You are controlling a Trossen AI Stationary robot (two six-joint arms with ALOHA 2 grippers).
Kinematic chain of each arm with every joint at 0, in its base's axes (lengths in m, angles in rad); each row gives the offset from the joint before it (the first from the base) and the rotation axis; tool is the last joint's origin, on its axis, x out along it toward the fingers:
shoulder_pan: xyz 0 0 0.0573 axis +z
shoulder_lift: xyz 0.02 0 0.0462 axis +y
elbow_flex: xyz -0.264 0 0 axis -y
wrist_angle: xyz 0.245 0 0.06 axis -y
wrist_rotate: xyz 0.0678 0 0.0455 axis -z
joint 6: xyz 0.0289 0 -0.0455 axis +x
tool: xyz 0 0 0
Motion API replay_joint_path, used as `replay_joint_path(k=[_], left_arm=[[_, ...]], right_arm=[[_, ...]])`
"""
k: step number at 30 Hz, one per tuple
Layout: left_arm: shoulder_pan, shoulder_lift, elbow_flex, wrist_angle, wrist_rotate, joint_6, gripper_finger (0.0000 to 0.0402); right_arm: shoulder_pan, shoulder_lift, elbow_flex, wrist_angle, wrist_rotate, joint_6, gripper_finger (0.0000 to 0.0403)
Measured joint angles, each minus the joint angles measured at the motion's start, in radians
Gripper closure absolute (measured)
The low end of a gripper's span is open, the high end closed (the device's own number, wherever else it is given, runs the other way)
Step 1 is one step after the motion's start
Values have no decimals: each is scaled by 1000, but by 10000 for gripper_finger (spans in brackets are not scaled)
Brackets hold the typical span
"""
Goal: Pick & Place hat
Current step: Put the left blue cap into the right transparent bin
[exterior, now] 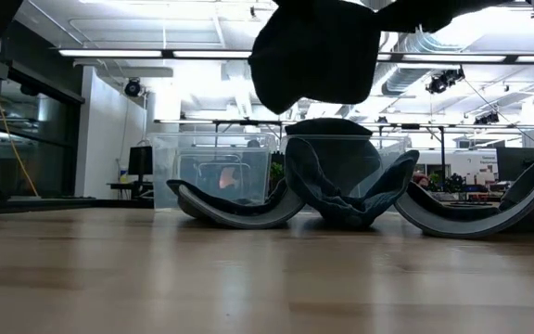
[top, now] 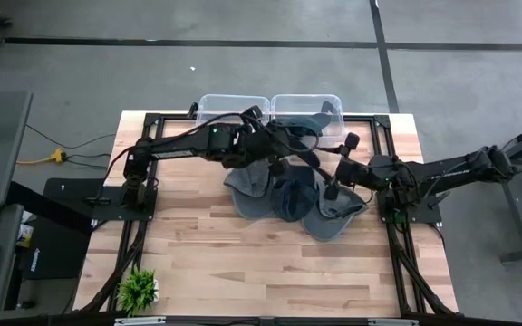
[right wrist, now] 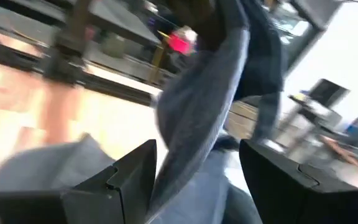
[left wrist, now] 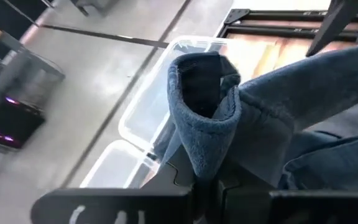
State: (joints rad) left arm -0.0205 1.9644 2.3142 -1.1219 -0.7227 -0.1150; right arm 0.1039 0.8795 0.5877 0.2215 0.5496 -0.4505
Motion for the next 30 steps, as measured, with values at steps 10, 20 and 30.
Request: replay_joint_path(k=[10, 20, 30], left_arm=[[42, 0, 0, 43, 55, -49, 401], [70, 0, 0, 282, 186, -50, 401], [74, 0, 0, 307, 212, -50, 401]], right_arm=[[83, -20, 0, 25, 440, -73, 179], [180, -22, 0, 26, 169, -10, 179], [291, -51, 0, 175, 801, -390, 179]])
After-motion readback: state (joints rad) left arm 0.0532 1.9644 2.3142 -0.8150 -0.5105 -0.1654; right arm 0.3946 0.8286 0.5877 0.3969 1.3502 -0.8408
